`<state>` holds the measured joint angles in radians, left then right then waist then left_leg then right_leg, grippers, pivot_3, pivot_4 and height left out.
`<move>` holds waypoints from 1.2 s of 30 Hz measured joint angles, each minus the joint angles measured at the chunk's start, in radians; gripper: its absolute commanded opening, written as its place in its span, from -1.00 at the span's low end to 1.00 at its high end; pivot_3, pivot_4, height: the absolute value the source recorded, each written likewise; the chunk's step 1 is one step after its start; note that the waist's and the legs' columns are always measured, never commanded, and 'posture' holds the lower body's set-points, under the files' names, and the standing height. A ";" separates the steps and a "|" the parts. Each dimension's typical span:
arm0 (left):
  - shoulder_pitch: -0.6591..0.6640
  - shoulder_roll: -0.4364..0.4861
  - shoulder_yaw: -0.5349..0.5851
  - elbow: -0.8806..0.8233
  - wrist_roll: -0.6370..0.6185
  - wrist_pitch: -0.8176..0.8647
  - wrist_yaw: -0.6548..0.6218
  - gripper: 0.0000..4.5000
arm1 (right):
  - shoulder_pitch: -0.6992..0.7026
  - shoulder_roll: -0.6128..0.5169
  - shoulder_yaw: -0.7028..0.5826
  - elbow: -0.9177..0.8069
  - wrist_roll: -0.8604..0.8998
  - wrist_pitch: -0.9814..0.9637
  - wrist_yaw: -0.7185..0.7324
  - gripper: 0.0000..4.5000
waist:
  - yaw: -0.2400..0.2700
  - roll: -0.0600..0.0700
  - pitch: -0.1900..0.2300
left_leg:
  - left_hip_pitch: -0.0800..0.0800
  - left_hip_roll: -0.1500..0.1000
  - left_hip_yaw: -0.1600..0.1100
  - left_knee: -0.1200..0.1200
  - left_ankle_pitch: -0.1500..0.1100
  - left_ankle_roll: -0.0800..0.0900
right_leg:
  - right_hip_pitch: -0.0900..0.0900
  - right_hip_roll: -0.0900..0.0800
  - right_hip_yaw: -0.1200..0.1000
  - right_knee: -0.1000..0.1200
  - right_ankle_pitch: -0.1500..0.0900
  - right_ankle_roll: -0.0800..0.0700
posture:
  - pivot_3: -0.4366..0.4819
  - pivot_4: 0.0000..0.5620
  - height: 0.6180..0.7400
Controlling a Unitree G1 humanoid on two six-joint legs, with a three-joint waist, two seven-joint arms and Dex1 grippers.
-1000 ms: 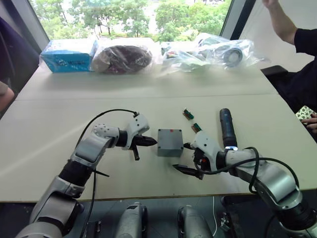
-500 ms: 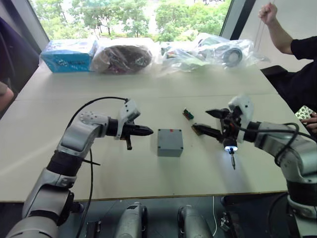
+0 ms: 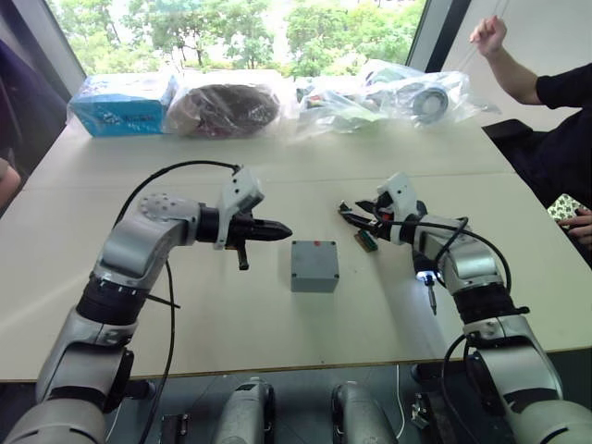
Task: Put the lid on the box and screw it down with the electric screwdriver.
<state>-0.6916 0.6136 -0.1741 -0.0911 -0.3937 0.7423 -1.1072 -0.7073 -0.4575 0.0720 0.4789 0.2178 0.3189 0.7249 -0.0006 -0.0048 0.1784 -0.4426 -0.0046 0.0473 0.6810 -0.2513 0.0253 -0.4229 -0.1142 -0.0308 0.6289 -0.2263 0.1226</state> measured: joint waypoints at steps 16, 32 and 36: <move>0.011 0.008 0.001 -0.017 -0.032 0.018 0.042 -1.00 | -0.054 0.046 -0.009 0.174 -0.059 -0.107 0.003 -0.77 | -0.013 0.000 0.000 | 0.000 0.000 0.000 0.000 0.000 0.000 | 0.000 0.001 0.000 0.000 0.000 0.000 | -0.05 -0.47 1.00; 0.011 0.008 0.001 -0.018 -0.032 0.018 0.047 -1.00 | -0.074 0.047 -0.017 0.206 -0.066 -0.119 -0.002 -0.97 | -0.013 0.000 0.000 | 0.000 0.000 0.000 0.000 0.000 -0.001 | 0.000 0.001 0.000 0.000 0.000 0.000 | -0.05 -0.47 1.00; 0.011 0.006 0.000 -0.018 -0.033 0.018 0.048 -1.00 | -0.074 0.047 -0.023 0.206 -0.065 -0.119 -0.001 -0.97 | -0.013 0.000 0.000 | 0.000 0.000 0.000 0.000 0.000 -0.001 | 0.000 0.001 0.000 0.000 0.000 0.000 | -0.05 -0.47 1.00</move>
<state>-0.6804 0.6196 -0.1736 -0.1087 -0.4263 0.7605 -1.0594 -0.7817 -0.4109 0.0486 0.6846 0.1528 0.2003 0.7243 -0.0137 -0.0045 0.1785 -0.4426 -0.0045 0.0473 0.6806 -0.2509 0.0247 -0.4232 -0.1137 -0.0303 0.6290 -0.2263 0.1226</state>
